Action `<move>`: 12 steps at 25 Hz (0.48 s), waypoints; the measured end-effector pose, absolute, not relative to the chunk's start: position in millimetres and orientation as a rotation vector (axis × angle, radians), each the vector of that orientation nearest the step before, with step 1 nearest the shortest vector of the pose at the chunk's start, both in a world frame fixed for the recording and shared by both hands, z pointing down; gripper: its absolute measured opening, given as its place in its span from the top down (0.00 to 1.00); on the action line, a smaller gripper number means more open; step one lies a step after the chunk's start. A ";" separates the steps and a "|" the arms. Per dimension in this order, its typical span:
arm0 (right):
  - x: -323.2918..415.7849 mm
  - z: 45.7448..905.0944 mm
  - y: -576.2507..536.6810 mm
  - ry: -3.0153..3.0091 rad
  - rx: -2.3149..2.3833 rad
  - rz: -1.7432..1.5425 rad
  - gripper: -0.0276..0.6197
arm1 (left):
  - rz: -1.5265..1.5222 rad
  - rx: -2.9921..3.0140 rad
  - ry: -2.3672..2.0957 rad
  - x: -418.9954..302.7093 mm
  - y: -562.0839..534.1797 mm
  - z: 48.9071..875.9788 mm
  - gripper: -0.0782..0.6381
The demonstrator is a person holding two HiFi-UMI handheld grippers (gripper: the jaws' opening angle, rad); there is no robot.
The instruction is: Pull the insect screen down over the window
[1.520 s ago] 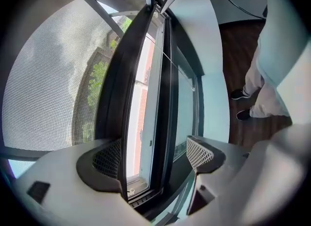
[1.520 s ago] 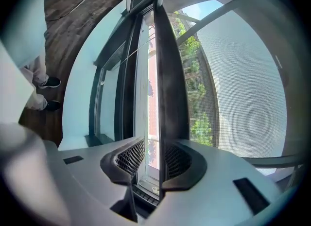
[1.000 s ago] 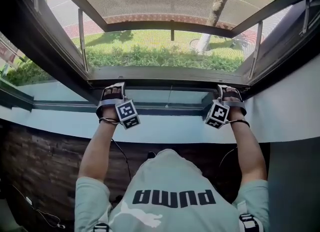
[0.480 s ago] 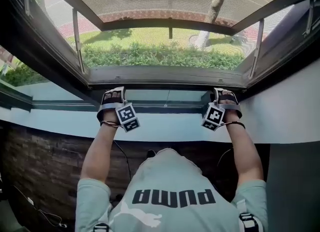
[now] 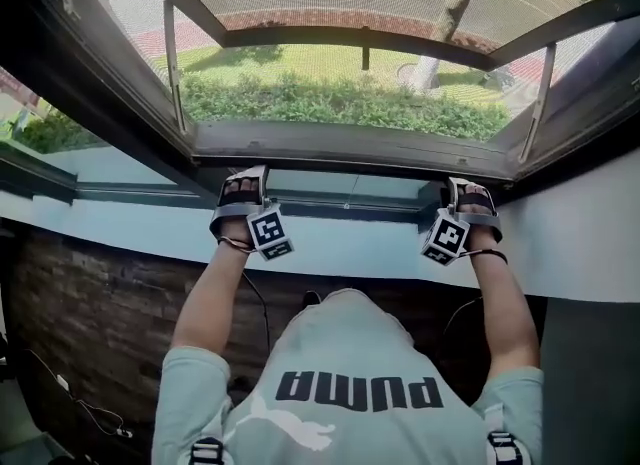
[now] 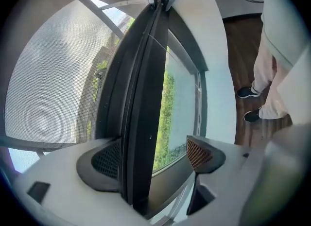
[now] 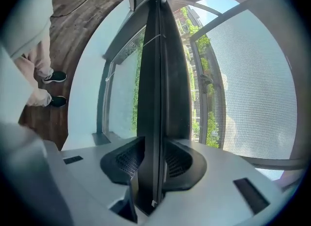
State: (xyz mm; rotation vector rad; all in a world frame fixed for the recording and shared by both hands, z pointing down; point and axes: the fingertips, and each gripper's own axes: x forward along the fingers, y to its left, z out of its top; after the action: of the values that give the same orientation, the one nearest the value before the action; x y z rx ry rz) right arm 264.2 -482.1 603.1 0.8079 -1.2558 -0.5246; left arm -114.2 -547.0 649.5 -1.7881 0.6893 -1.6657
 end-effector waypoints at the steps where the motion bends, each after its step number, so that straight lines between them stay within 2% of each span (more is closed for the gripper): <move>1: 263.8 602.9 -482.3 -1.249 0.815 -0.534 0.77 | -1.662 -1.777 0.695 -114.6 -547.3 650.0 0.32; 12: 268.7 612.8 -490.9 -1.172 0.995 -0.653 0.77 | -1.533 -1.778 0.802 -109.8 -559.6 656.9 0.34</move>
State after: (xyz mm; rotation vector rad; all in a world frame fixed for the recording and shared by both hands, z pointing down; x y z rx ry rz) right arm 268.7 -490.9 612.8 0.9949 -1.1716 -0.6526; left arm -109.8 -559.6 656.9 -1.7776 0.8025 -1.5327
